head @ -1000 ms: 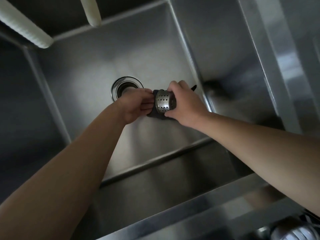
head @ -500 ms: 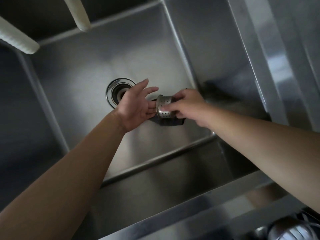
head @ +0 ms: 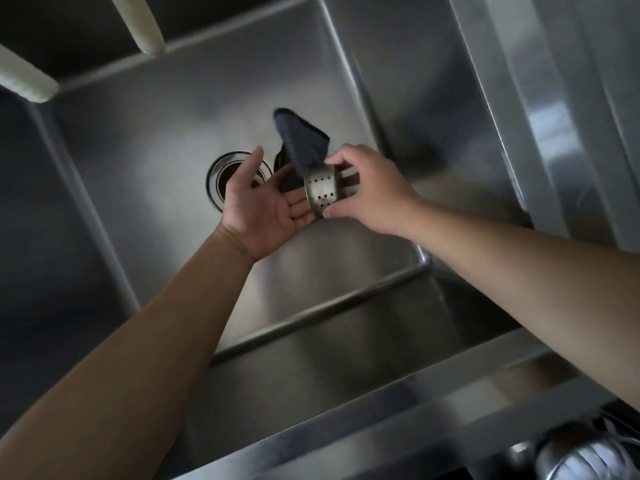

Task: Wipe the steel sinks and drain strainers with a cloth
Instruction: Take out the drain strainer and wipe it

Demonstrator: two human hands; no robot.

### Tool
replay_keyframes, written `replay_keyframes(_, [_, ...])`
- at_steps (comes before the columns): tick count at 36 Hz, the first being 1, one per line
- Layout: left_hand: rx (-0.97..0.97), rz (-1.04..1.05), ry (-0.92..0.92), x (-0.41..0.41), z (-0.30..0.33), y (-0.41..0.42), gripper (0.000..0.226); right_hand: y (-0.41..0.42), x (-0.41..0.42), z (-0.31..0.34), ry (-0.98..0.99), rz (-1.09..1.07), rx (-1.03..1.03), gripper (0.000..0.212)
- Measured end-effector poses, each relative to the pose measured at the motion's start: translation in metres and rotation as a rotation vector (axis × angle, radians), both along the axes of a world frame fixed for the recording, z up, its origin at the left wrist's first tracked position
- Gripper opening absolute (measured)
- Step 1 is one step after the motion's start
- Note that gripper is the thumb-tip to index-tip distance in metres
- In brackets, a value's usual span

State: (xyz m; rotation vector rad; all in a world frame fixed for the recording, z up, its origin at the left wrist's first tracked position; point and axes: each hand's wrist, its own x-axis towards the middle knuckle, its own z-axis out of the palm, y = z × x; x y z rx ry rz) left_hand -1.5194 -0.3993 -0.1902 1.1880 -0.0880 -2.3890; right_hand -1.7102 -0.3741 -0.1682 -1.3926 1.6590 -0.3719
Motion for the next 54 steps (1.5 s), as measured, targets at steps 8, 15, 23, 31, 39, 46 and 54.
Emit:
replay_keyframes(8, [-0.244,-0.222,-0.387,-0.025,0.015,0.004,0.047,0.004,-0.005,-0.002,-0.323,-0.373,0.411,0.040])
replay_keyframes(15, [-0.378,-0.420,-0.374,-0.020,0.024,0.011,0.065,0.010,0.001,0.006,-0.612,-0.664,0.668,0.048])
replay_keyframes(23, [-0.268,-0.208,-0.265,-0.016,0.024,0.007,0.075,0.008,0.003,0.018,-0.559,-0.547,0.504,0.041])
replay_keyframes(31, [-0.113,-0.020,-0.319,-0.016,0.018,0.002,0.030,0.009,0.008,0.025,-0.155,-0.049,0.033,0.064])
replay_keyframes(39, [-0.131,0.023,-0.305,-0.018,0.020,0.001,0.024,0.003,0.002,0.038,-0.163,-0.193,0.174,0.083])
replay_keyframes(46, [-0.256,-0.078,-0.315,-0.026,0.020,0.007,0.022,-0.010,-0.006,0.039,-0.469,-0.571,0.765,0.034])
replay_keyframes(54, [-0.182,-0.129,-0.336,-0.019,0.019,-0.005,0.033,0.010,0.000,0.028,-0.013,0.079,-0.066,0.062])
